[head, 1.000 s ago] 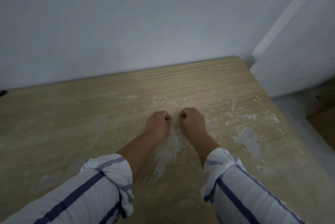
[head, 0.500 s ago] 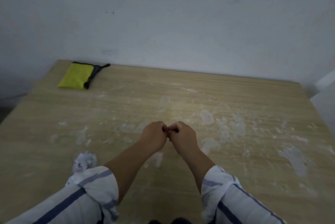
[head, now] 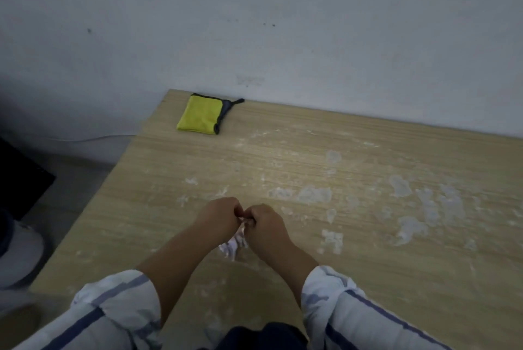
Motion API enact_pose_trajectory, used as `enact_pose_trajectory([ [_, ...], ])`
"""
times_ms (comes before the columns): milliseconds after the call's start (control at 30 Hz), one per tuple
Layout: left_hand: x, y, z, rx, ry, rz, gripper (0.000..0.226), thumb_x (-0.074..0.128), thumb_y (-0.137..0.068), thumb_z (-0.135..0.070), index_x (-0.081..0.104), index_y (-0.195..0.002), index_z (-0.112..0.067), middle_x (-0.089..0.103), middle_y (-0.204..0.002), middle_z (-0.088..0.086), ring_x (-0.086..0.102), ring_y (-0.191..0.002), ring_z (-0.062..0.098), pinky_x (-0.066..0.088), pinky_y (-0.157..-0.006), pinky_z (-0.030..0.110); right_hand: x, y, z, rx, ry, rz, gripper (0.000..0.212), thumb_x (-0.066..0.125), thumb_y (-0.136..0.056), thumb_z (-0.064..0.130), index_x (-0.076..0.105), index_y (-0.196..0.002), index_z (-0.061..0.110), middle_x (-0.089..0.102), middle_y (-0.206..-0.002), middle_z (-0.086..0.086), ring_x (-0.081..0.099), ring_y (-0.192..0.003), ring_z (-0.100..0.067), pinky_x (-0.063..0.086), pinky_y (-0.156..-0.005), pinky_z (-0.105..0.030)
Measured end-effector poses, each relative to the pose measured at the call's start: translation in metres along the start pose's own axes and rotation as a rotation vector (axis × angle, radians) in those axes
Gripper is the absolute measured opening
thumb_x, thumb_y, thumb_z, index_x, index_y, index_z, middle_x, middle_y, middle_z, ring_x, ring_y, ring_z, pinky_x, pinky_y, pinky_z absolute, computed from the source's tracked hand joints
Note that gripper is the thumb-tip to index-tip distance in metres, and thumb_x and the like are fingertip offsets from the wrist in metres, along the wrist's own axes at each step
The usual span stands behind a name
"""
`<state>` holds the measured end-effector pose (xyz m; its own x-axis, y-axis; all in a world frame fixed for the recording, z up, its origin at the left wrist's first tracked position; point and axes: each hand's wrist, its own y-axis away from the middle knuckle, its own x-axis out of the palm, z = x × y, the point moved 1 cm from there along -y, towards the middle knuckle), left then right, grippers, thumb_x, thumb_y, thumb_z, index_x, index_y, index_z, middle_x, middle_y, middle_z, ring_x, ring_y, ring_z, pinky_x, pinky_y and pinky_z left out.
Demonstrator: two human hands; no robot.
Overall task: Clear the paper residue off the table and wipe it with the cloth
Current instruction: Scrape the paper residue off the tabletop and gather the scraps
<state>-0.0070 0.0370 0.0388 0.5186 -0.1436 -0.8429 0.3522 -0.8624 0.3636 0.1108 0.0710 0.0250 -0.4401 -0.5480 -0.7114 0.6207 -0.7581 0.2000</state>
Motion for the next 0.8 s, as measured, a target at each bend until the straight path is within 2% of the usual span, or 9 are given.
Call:
enact_pose_trajectory([
  [100,0.008,0.006,0.027,-0.023,0.111,-0.036,0.018,0.053,-0.084,-0.014,0.067,-0.093,-0.020,0.069,-0.093,0.001,0.059,-0.079,0.014,0.042,-0.067,0.024,0.029,0.009,0.007,-0.039,0.079,0.041,0.024,0.049,-0.088,0.013,0.056,-0.109,0.004,0.049,-0.111,-0.012,0.050,-0.099,-0.028,0.035,-0.076,-0.028],
  [200,0.023,0.011,0.041,0.007,0.145,-0.052,0.017,0.055,-0.086,-0.019,0.067,-0.098,-0.020,0.067,-0.098,0.000,0.060,-0.088,0.015,0.041,-0.070,0.024,0.055,0.017,0.002,-0.101,0.244,0.061,0.033,0.050,-0.087,0.025,0.055,-0.113,0.005,0.050,-0.112,-0.013,0.047,-0.100,-0.029,0.039,-0.080,-0.034],
  [300,0.031,0.015,0.049,0.089,0.184,-0.045,0.020,0.054,-0.088,-0.024,0.067,-0.103,-0.020,0.066,-0.100,-0.002,0.060,-0.088,0.012,0.039,-0.070,0.021,0.057,0.025,0.003,-0.069,0.369,-0.018,0.042,0.044,-0.087,0.031,0.049,-0.124,0.010,0.050,-0.121,-0.010,0.045,-0.108,-0.029,0.039,-0.089,-0.039],
  [400,0.030,0.016,0.053,0.204,0.190,0.030,0.017,0.054,-0.086,-0.020,0.067,-0.095,-0.015,0.062,-0.090,0.003,0.056,-0.083,0.016,0.036,-0.064,0.022,0.058,0.023,0.006,-0.039,0.355,-0.011,0.042,0.037,-0.091,0.026,0.047,-0.127,0.008,0.049,-0.124,-0.012,0.044,-0.110,-0.030,0.038,-0.089,-0.038],
  [500,0.027,0.017,0.056,0.345,0.163,0.121,0.007,0.052,-0.075,-0.024,0.052,-0.078,-0.018,0.047,-0.078,-0.001,0.045,-0.082,0.017,0.028,-0.062,0.019,0.059,0.018,0.003,-0.024,0.283,-0.009,0.034,0.042,-0.093,0.013,0.049,-0.126,0.006,0.048,-0.124,-0.014,0.042,-0.110,-0.030,0.036,-0.090,-0.033],
  [533,0.027,0.017,0.056,0.373,0.154,0.143,0.006,0.052,-0.074,-0.022,0.048,-0.078,-0.020,0.042,-0.077,-0.003,0.042,-0.083,0.016,0.026,-0.061,0.016,0.058,0.018,0.002,-0.029,0.260,-0.026,0.032,0.043,-0.093,0.012,0.052,-0.123,0.005,0.050,-0.121,-0.015,0.043,-0.108,-0.031,0.036,-0.089,-0.032],
  [600,0.030,0.014,0.057,0.402,0.108,0.151,0.007,0.054,-0.080,-0.014,0.052,-0.086,-0.017,0.041,-0.083,-0.002,0.040,-0.085,0.014,0.025,-0.063,0.017,0.058,0.019,0.000,-0.029,0.228,-0.057,0.029,0.046,-0.091,0.012,0.056,-0.118,0.004,0.051,-0.116,-0.016,0.045,-0.105,-0.031,0.035,-0.086,-0.030],
  [700,0.037,0.009,0.056,0.389,0.044,0.094,0.009,0.050,-0.086,-0.015,0.058,-0.091,-0.014,0.044,-0.087,-0.001,0.050,-0.088,0.019,0.028,-0.068,0.022,0.059,0.021,-0.001,-0.034,0.192,-0.080,0.033,0.048,-0.089,0.011,0.055,-0.121,0.005,0.052,-0.116,-0.017,0.046,-0.105,-0.031,0.034,-0.084,-0.029],
  [800,0.037,0.007,0.053,0.347,0.033,0.066,0.010,0.052,-0.087,-0.012,0.061,-0.092,-0.014,0.044,-0.087,-0.001,0.050,-0.084,0.016,0.030,-0.068,0.021,0.061,0.023,-0.001,-0.033,0.174,-0.088,0.037,0.050,-0.087,0.011,0.052,-0.123,0.006,0.052,-0.116,-0.016,0.045,-0.104,-0.030,0.034,-0.084,-0.029],
])
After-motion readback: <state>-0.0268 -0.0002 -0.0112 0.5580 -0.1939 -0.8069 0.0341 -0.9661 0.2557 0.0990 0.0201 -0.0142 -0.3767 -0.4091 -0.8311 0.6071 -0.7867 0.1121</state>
